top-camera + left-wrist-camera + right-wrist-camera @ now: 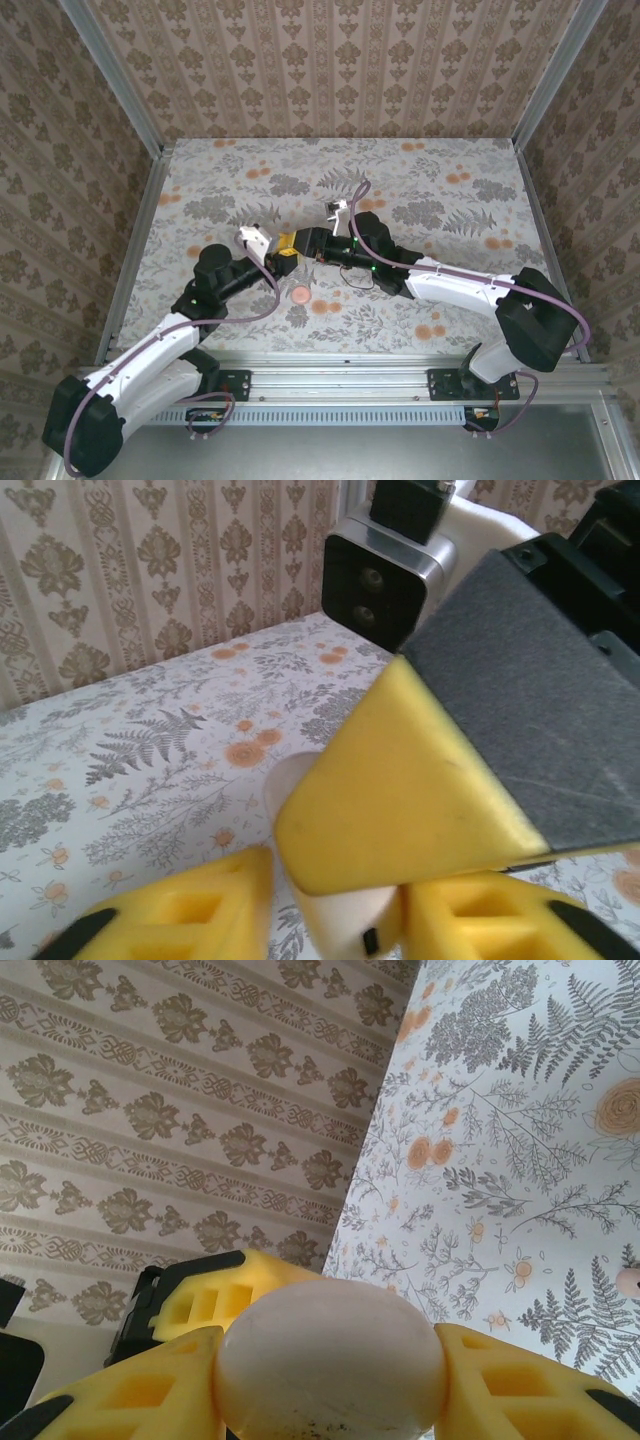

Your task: Insert the wireless bluetooth earbuds into the charging case

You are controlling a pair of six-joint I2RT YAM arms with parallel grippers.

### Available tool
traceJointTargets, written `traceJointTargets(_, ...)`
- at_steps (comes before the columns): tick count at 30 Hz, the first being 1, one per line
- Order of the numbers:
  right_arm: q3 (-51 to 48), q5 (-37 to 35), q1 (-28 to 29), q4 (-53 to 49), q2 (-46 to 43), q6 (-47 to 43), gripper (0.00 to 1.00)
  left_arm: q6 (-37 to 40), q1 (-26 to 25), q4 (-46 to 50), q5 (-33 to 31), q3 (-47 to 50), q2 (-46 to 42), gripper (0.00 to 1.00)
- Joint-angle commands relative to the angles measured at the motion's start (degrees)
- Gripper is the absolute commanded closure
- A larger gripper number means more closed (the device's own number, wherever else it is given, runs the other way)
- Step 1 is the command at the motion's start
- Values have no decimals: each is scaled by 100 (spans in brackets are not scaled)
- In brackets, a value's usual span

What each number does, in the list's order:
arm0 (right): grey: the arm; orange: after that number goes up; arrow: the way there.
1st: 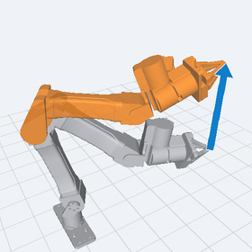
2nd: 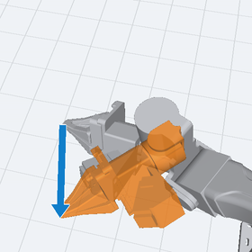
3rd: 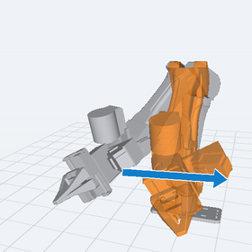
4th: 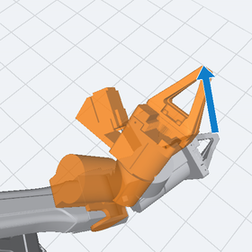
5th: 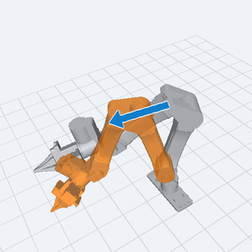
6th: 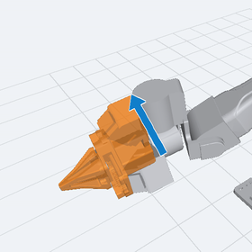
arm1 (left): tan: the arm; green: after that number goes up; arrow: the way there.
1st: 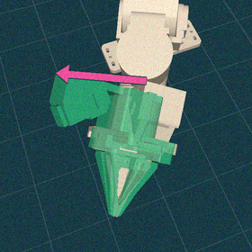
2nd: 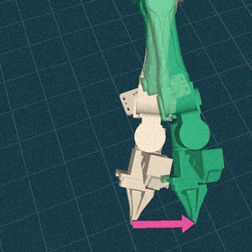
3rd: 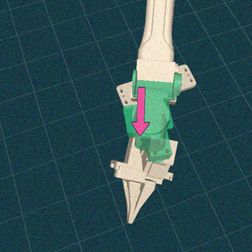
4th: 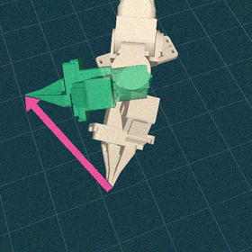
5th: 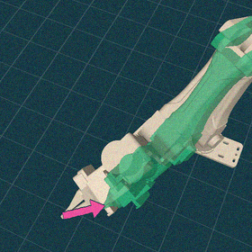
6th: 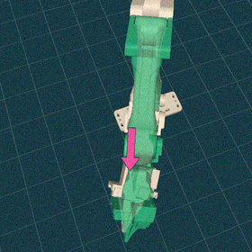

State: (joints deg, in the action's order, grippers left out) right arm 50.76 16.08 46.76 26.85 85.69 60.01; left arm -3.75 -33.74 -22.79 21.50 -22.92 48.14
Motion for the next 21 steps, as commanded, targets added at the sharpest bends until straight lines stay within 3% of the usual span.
traceJointTargets(1,-93,-19,49,86,-59,-130,54,96,17,152,-67,-195,-64,71)
traceJointTargets(4,-118,-149,38,-184,-219,-458,41,105,23,220,-67,-225,-26,74)
traceJointTargets(7,-150,-274,4,-488,-459,-955,36,94,41,291,24,-262,60,79)
traceJointTargets(15,-430,-306,-380,-1005,-1349,-2269,35,-168,244,73,425,-310,355,81)
traceJointTargets(21,-533,428,-911,-1287,-1841,-3364,36,-308,536,21,990,-326,398,82)
